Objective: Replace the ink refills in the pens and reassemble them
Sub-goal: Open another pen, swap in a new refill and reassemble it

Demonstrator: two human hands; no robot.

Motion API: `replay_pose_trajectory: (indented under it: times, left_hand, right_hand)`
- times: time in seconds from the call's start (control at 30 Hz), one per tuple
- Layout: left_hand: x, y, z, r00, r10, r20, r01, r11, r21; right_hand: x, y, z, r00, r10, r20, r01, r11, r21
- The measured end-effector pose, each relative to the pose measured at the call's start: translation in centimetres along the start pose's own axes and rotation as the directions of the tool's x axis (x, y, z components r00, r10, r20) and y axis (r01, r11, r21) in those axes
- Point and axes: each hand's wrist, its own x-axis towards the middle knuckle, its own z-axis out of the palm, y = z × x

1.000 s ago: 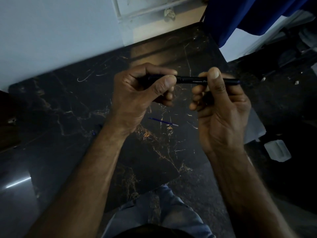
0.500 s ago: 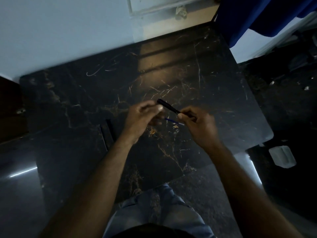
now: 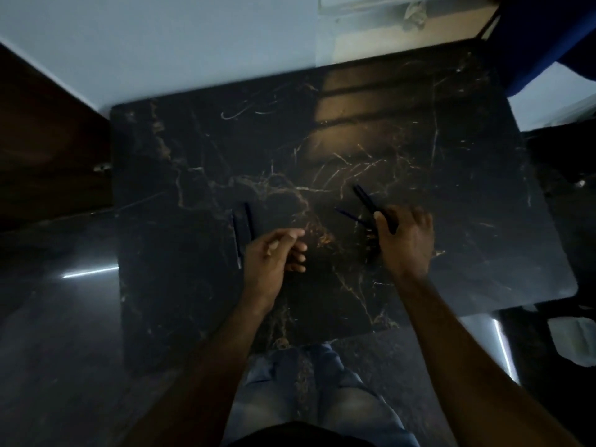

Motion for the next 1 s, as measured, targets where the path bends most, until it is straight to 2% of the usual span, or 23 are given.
replay_pose_trajectory:
  times: [0.1,0.2,0.27,0.37,0.47,0.63,0.8,0.9,1.0]
  left_hand:
    - [-0.4,2.2,-2.5,0.986,0.118,-0.116,-0.122,0.992,-0.027]
    - [-0.6,4.8,-5.7,0.943,0.187,-0.276,-0.222,0.969,-0.104]
    - [-0.6,6.1,-7.4,0.921,0.226,-0.317,-0.273,0.955,-0.113]
    - [-0.7,7.1,-9.1,0.915,0.257,-0.312,-0.300,0.949,-0.096]
    - [-0.5,7.4,-10.0,0.915,0.261,-0.307,-0.301,0.949,-0.091]
    - [0.4,7.0,-11.4,0.937,0.240,-0.254,-0.269,0.959,-0.089]
    - [1.9,7.2,-13.2,0.960,0.220,-0.172,-0.237,0.968,-0.084]
    - [3.0,8.1,-14.0,0.976,0.209,-0.066,-0.210,0.977,-0.022]
    - [3.8,9.9,-13.7,0.985,0.137,0.101,-0.145,0.987,0.072]
  right_hand:
    - [-1.5,-3.2,-1.3,0.999,-0.015,-0.050,0.024,0.983,0.183]
    - [-4.4,-8.7,-0.6,0.983,-0.144,0.111,0.103,0.945,0.312]
    - [-5.8,-12.0,1.2,0.941,-0.237,0.243,0.158,0.939,0.304]
    - [-6.1,-16.0,4.2,0.871,-0.236,0.432,0.147,0.962,0.230]
    - [-5.7,-18.5,6.5,0.856,-0.236,0.460,0.185,0.971,0.153]
    - [-5.6,-20.2,9.7,0.887,-0.205,0.414,0.232,0.972,-0.017]
    - [-5.4,-20.8,10.2,0.909,-0.131,0.395,0.164,0.985,-0.052]
    - [-5.6,-20.9,7.8,0.916,-0.164,0.366,0.120,0.983,0.138]
    - [-5.3,-21.5,2.7,0.884,-0.365,0.291,0.259,0.902,0.345]
